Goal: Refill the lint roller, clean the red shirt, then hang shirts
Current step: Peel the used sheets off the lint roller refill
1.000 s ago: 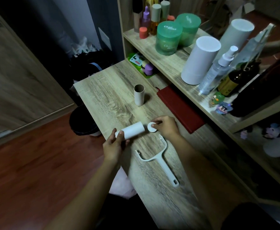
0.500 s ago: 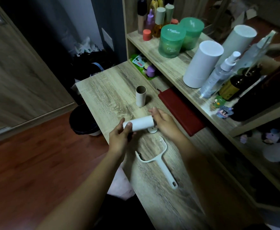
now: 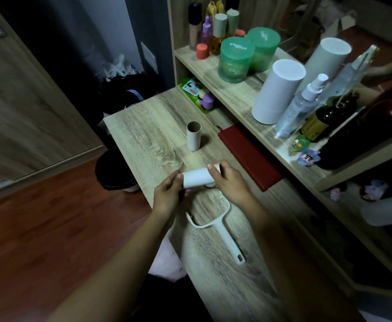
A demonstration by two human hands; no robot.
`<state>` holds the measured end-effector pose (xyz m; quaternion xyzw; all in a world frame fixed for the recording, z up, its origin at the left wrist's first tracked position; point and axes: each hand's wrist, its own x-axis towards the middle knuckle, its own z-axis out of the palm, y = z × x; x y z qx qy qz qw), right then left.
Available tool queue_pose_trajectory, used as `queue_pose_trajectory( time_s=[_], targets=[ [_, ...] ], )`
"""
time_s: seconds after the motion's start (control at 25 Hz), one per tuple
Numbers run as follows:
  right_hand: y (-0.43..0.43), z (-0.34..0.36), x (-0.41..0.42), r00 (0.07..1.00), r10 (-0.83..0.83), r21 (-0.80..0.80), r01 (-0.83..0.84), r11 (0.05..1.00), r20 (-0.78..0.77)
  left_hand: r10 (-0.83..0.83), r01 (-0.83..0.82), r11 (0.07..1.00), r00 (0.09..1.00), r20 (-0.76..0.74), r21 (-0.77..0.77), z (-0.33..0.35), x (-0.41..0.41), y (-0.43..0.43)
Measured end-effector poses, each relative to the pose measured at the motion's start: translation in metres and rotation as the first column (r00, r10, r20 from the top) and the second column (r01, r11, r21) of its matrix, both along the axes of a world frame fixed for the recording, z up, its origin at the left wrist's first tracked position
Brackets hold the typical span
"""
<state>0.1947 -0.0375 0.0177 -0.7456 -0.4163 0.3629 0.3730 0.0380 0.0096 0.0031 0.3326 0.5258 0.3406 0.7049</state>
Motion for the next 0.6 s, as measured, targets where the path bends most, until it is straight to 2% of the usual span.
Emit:
queue_pose_trajectory(
  time_s=[0.08, 0.16, 0.24, 0.32, 0.4, 0.44, 0.52, 0.6],
  targets=[
    [0.000, -0.001, -0.001, 1.000, -0.011, 0.010, 0.011, 1.000, 0.009, 0.050, -0.050, 0.999, 0.999, 0.011, 0.002, 0.000, 0.001, 0.002],
    [0.001, -0.001, -0.001, 0.998, -0.046, 0.019, 0.047, 0.999, -0.047, 0.089, -0.090, 0.996, 0.996, 0.006, 0.017, 0.001, 0.004, 0.005],
    [0.002, -0.002, -0.002, 0.969, -0.131, 0.017, 0.138, 0.990, -0.207, 0.142, -0.141, 0.989, 0.990, -0.026, 0.034, -0.003, 0.007, 0.008],
    [0.002, -0.001, -0.002, 0.897, -0.235, 0.008, 0.257, 0.966, -0.375, 0.115, -0.104, 0.992, 0.979, -0.167, 0.071, -0.012, 0.006, 0.011],
    [0.002, -0.001, -0.002, 0.823, -0.284, -0.025, 0.313, 0.949, -0.493, -0.027, 0.083, 0.989, 0.913, -0.407, 0.121, -0.021, 0.001, 0.010],
    [0.002, -0.001, -0.002, 0.798, -0.285, -0.041, 0.312, 0.949, -0.532, -0.102, 0.219, 0.962, 0.843, -0.529, 0.164, -0.025, -0.002, 0.009],
    [0.001, -0.001, -0.004, 0.777, -0.274, -0.064, 0.289, 0.955, -0.567, -0.180, 0.495, 0.834, 0.662, -0.727, 0.245, -0.033, -0.007, 0.010],
    [0.001, 0.001, -0.008, 0.765, -0.270, -0.087, 0.272, 0.958, -0.584, -0.177, 0.664, 0.703, 0.513, -0.840, 0.257, -0.039, -0.009, 0.013]
  ],
)
